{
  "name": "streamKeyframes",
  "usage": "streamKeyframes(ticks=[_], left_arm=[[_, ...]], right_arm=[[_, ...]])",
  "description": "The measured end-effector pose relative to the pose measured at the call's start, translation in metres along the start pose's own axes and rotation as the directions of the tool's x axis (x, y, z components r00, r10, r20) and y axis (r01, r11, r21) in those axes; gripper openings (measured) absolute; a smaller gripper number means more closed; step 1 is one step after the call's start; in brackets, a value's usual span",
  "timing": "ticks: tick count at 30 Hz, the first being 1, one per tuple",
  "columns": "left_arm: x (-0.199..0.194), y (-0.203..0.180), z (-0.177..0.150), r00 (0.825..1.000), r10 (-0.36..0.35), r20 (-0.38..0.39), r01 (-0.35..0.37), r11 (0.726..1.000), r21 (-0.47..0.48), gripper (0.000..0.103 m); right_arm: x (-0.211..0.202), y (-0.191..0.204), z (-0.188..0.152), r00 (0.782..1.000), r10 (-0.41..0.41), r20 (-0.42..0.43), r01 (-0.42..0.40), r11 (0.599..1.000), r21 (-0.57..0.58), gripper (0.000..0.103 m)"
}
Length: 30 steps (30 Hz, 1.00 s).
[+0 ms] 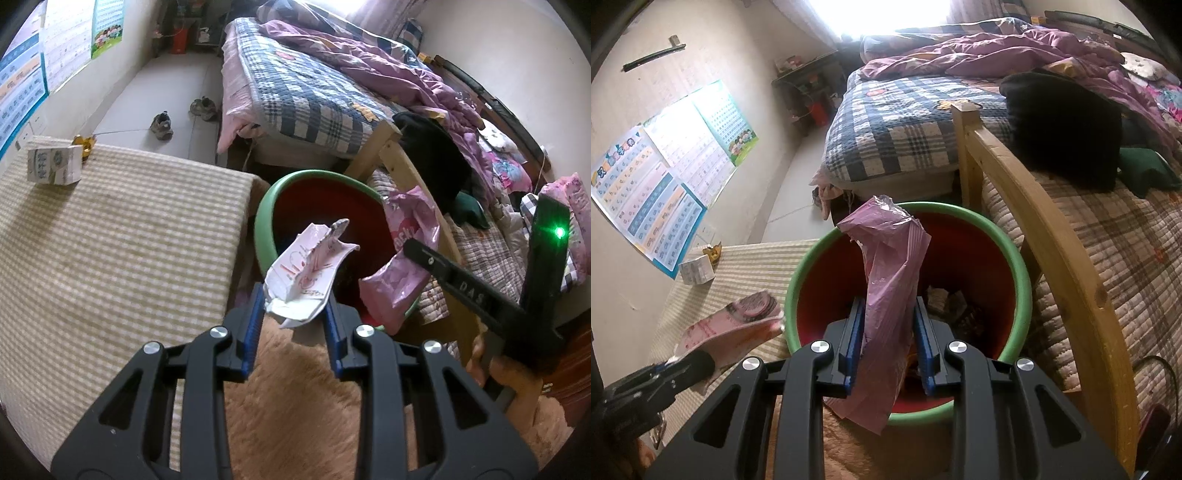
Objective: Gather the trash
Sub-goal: 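Carry the white paper and pink bag over the red bin with both tools, then open both tools over the red bin to drop the paper and pink bag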
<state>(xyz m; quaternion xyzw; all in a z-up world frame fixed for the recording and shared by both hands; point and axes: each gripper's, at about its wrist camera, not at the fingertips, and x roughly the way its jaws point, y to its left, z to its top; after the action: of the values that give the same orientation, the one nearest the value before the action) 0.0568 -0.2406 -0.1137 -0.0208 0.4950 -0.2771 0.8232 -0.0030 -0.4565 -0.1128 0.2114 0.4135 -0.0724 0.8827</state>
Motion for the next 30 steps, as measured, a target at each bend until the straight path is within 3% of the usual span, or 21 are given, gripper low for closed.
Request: streamKeyframes(ticks=[10,18,25,27,30], left_arm=[[0.018,-0.031,0.019,0.997,-0.070,-0.016,0.071,0.997,0.026,0.028],[0.029,-0.027,0.016,0.996,-0.077,-0.052,0.077,0.997,0.006,0.028],[0.031,-0.034,0.026,0.996,-0.077,-0.039,0.077,0.997,0.022,0.029],[0.031,-0.032,0.026,0.996,-0.085,-0.039,0.086,0.996,0.010,0.032],[0.031,-0.025,0.024,0.996,-0.083,-0.038,0.082,0.997,-0.009,0.056]], right_arm=[[-0.008,-0.012,0.002,0.999,-0.033,0.021,0.033,0.999,0.008,0.026],[-0.010,-0.020,0.002,0.998,-0.055,0.029,0.054,0.998,0.019,0.026],[-0.009,-0.021,0.002,0.998,-0.060,0.031,0.060,0.998,0.019,0.027],[-0.007,-0.023,0.003,0.997,-0.065,0.034,0.064,0.998,0.024,0.028],[-0.006,-0.022,0.003,0.997,-0.071,0.033,0.070,0.997,0.025,0.028]])
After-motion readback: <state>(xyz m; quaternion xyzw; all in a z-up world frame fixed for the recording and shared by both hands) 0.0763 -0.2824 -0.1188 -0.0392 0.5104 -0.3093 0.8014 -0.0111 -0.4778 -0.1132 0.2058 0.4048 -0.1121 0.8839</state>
